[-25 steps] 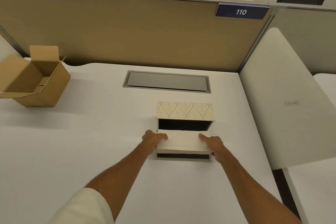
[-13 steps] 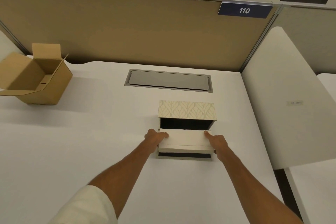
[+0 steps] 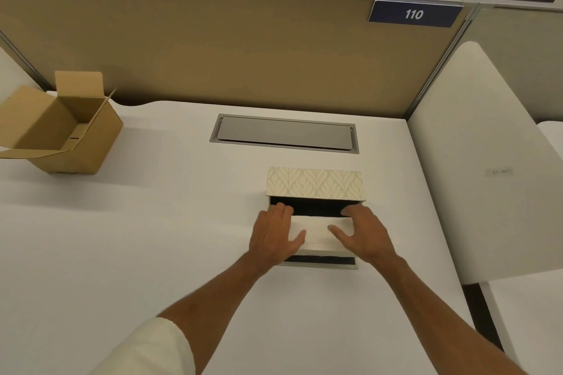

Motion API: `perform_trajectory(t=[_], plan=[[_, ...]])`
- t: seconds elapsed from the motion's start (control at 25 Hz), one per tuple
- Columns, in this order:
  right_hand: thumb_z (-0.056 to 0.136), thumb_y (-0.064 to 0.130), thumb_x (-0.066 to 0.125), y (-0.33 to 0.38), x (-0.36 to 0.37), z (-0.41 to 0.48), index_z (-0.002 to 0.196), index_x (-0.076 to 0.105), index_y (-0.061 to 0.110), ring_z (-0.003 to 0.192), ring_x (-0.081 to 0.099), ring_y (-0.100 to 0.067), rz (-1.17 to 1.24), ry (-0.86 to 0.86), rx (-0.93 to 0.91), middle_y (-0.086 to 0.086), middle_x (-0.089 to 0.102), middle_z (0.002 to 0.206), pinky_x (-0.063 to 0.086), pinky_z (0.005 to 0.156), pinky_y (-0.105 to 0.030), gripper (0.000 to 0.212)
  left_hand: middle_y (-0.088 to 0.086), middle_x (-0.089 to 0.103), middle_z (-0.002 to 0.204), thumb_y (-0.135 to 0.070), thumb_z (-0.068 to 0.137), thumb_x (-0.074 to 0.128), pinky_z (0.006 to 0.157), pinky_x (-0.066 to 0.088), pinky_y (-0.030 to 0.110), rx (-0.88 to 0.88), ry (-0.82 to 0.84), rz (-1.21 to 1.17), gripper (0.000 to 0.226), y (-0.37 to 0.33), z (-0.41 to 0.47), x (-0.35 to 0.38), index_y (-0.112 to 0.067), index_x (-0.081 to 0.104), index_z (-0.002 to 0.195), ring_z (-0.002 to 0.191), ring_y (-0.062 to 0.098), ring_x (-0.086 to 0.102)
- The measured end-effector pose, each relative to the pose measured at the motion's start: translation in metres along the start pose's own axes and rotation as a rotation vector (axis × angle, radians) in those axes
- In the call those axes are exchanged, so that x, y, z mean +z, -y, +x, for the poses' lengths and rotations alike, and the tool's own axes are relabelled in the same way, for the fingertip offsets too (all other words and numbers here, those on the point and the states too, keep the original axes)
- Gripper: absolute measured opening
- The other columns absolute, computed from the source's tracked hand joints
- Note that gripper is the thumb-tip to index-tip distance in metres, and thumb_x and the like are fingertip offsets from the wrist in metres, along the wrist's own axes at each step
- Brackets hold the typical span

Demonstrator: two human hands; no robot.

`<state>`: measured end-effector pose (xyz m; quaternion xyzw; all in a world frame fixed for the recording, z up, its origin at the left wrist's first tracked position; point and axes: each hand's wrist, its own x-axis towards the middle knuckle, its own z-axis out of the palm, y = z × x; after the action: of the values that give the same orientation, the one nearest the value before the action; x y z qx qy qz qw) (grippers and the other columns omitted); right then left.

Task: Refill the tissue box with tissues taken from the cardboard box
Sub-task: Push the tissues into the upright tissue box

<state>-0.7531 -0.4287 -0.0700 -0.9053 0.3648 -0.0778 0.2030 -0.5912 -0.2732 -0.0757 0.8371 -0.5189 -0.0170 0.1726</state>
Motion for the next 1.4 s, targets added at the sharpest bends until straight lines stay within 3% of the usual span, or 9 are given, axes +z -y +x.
perform_trajectory(t=[0.08,0.16,0.24,0.4,0.6,1.24,1.4], plan=[[0.065,0.069,0.067,0.001,-0.001,0.008,0.138,0.041,0.019,0.122,0.051,-0.02,-0.126,0.236,-0.095,-0.001,0.051,0.139,0.046,0.097,-0.032,0.092,0.006,0.051,0.132,-0.067,0.067,0.064,0.096,0.043,0.036,0.179,0.227,-0.024,0.09,0.004,0.004,0.003,-0.012,0.041,0.135,0.117,0.025,0.051],[0.055,0.071,0.072,0.001,0.0,0.017,0.146,0.026,0.018,0.129,0.045,-0.022,-0.289,0.401,-0.127,-0.003,0.041,0.147,0.042,0.104,-0.036,0.114,0.008,0.033,0.149,-0.071,0.054,0.073,0.112,0.031,0.04,0.188,0.441,0.071,0.122,0.008,0.014,0.004,-0.011,0.02,0.147,0.133,0.026,0.036],[0.051,0.067,0.078,-0.001,0.005,0.024,0.146,0.022,0.017,0.127,0.045,-0.023,-0.417,0.477,-0.159,-0.004,0.041,0.146,0.041,0.105,-0.037,0.121,0.009,0.03,0.148,-0.065,0.048,0.082,0.114,0.029,0.042,0.179,0.518,0.182,0.134,0.01,0.025,0.008,-0.011,0.011,0.149,0.132,0.027,0.034],[0.051,0.057,0.084,-0.007,0.018,0.029,0.141,0.023,0.017,0.121,0.048,-0.022,-0.509,0.544,-0.178,-0.005,0.044,0.14,0.042,0.104,-0.035,0.116,0.012,0.04,0.14,-0.049,0.048,0.089,0.108,0.037,0.04,0.149,0.615,0.277,0.129,0.014,0.038,0.019,-0.011,0.014,0.145,0.123,0.027,0.043],[0.052,0.048,0.086,-0.01,0.023,0.03,0.136,0.028,0.018,0.115,0.054,-0.022,-0.517,0.492,-0.214,-0.006,0.051,0.132,0.046,0.099,-0.035,0.107,0.011,0.05,0.129,-0.034,0.055,0.087,0.096,0.045,0.037,0.12,0.669,0.286,0.113,0.017,0.041,0.027,-0.014,0.02,0.143,0.111,0.026,0.052],[0.059,0.042,0.082,-0.009,0.022,0.026,0.134,0.031,0.017,0.105,0.057,-0.021,-0.491,0.43,-0.248,-0.004,0.055,0.125,0.049,0.092,-0.032,0.094,0.009,0.053,0.125,-0.033,0.054,0.087,0.091,0.047,0.037,0.173,0.626,0.236,0.107,0.026,0.043,0.031,-0.015,0.025,0.14,0.105,0.025,0.055],[0.059,0.042,0.081,-0.012,0.024,0.025,0.135,0.03,0.017,0.108,0.056,-0.021,-0.483,0.42,-0.245,-0.004,0.054,0.127,0.048,0.094,-0.031,0.095,0.009,0.05,0.129,-0.032,0.053,0.086,0.097,0.044,0.039,0.148,0.646,0.247,0.112,0.025,0.043,0.036,-0.016,0.021,0.142,0.111,0.026,0.052]])
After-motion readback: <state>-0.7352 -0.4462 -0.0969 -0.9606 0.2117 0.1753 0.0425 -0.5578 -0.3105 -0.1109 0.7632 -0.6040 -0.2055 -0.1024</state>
